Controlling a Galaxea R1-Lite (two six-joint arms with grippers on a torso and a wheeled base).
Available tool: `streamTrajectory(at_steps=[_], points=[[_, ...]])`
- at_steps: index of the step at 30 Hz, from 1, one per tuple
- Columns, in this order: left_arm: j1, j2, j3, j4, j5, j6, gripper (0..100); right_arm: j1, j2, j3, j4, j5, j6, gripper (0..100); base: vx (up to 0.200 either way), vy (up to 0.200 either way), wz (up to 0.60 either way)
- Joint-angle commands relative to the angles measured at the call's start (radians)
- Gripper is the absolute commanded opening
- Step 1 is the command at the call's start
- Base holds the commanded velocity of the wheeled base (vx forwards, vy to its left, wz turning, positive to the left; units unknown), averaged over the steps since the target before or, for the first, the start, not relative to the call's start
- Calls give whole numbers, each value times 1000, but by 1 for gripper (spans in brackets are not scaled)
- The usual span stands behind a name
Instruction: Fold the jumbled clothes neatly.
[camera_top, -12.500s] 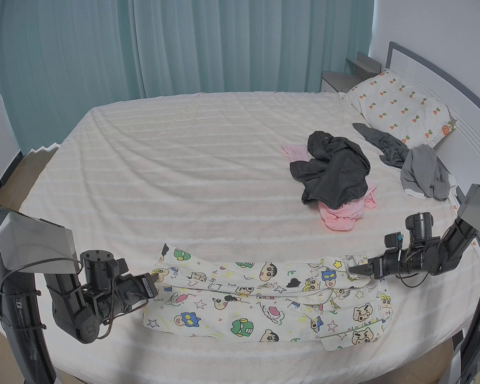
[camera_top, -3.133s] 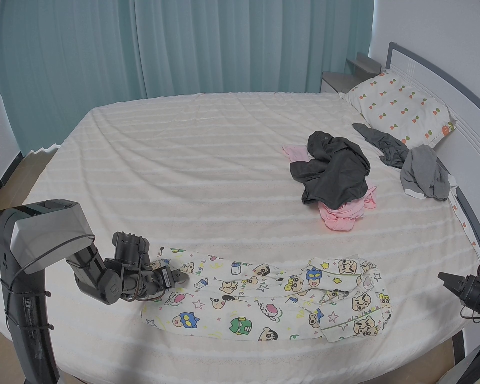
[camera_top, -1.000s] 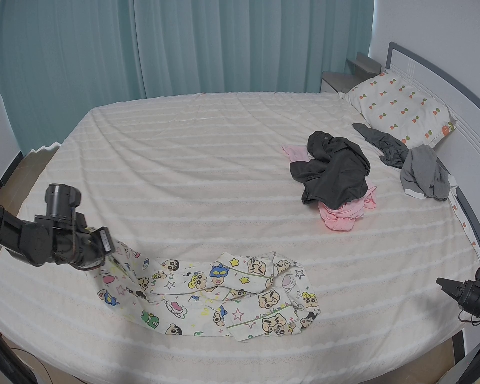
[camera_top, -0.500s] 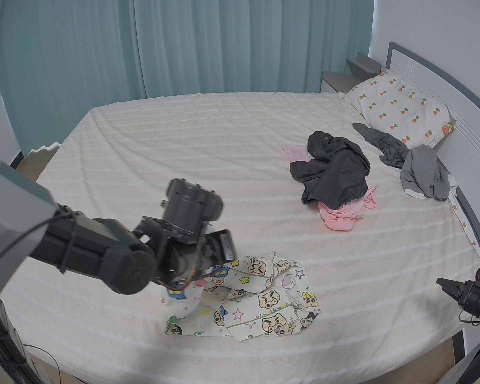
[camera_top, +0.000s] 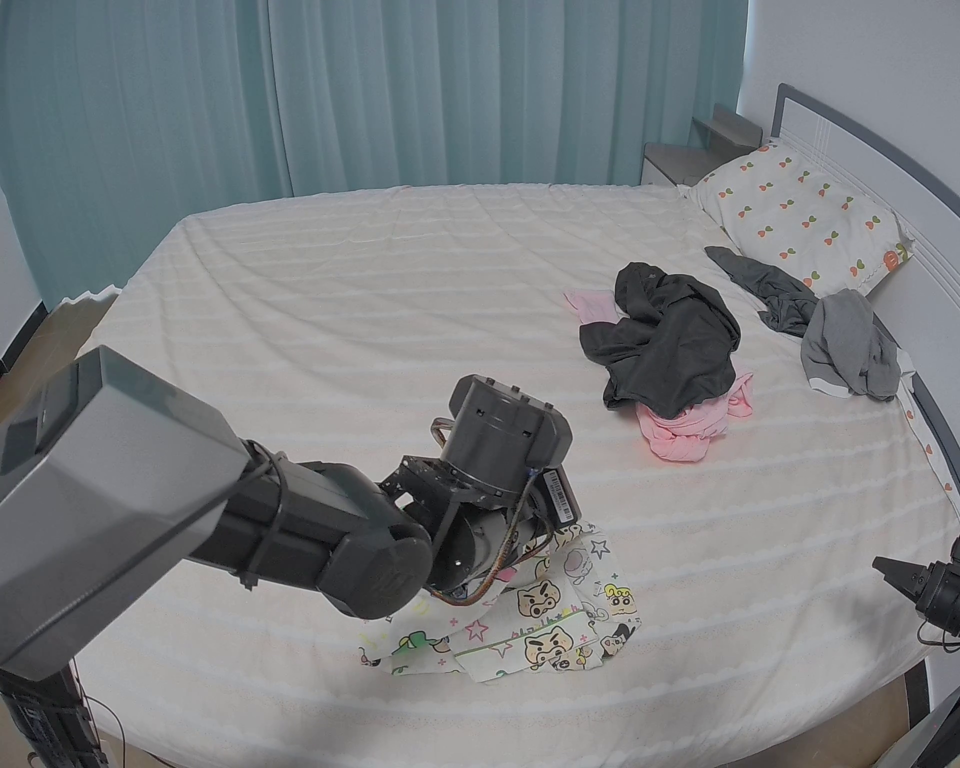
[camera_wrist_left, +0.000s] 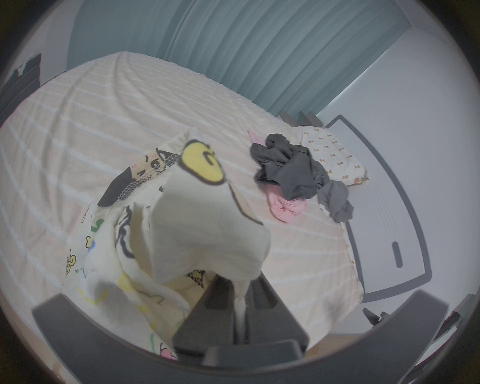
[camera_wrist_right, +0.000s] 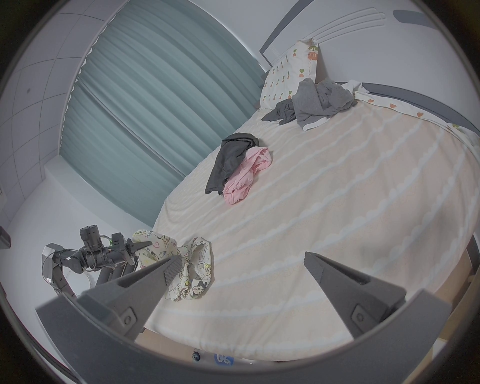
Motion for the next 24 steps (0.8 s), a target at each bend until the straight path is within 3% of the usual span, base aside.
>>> streamTrajectory(at_steps=[1,6,7,17,24], points=[[-17,12,-8,-6,-2,-4,0,0,0,0,0,0,-1,100,0,0,0],[-29,17,-21,-4,-4,-5,0,0,-3,2,0,0,-3,100,0,0,0],[-29,18,-21,-4,-4,-5,100,0,-4,3,0,0,-3,100,0,0,0],[-36,6,-33,-8,8,2,100,0,-6,8,0,0,-9,100,0,0,0],[6,-124,33,9,27,7,100,0,-3,14,0,0,-14,100,0,0,0]])
